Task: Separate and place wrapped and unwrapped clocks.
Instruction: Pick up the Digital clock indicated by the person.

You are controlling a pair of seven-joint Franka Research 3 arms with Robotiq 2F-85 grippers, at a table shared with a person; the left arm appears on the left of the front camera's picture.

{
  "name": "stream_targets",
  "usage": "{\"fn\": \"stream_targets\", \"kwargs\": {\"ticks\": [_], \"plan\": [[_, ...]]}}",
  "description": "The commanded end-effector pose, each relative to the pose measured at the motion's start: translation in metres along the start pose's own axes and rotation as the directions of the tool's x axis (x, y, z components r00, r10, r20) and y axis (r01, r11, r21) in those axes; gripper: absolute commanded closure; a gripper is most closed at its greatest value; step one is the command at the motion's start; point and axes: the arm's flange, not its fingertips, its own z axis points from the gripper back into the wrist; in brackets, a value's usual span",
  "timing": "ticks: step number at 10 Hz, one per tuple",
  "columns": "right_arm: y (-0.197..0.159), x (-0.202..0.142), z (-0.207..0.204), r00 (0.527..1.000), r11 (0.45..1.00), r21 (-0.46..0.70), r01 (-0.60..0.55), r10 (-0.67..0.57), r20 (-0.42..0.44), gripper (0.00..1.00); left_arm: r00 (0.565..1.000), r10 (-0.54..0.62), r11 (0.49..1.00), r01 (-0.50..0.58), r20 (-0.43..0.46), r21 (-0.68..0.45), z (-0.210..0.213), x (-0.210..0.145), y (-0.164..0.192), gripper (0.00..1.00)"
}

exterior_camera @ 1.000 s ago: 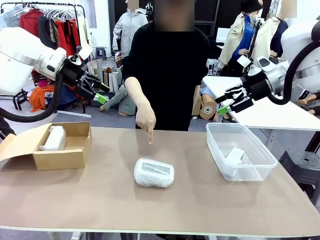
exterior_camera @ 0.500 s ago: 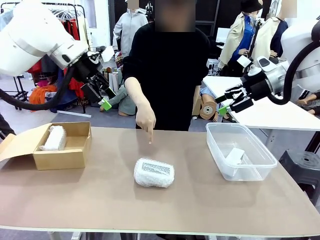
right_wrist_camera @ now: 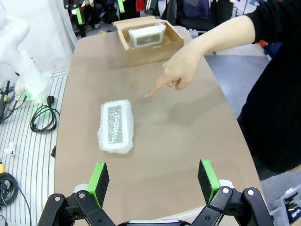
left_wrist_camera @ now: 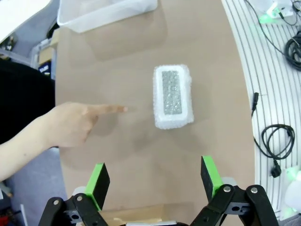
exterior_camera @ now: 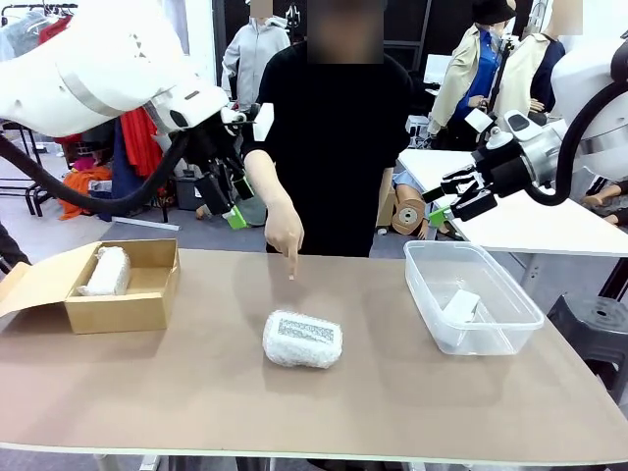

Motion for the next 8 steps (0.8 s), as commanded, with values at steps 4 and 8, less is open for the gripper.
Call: {"fn": "stream_targets", "kwargs": {"ticks": [4,8], "plan": [[0.0,0.002,-0.002,1.0,1.0,-0.017,0.005,-0.005,0.003,0.0,1.0,-0.007,1.0,0.007,0.002,-0.008,-0.004,0.002,-0.001,0.0],[0.0,0.002,-0.002,1.0,1.0,-0.017,0.005,-0.005,0.003,0.0,0.98,-0.043,0.998,0.035,-0.193,-0.046,-0.034,0.018,-0.008,0.0]]}}
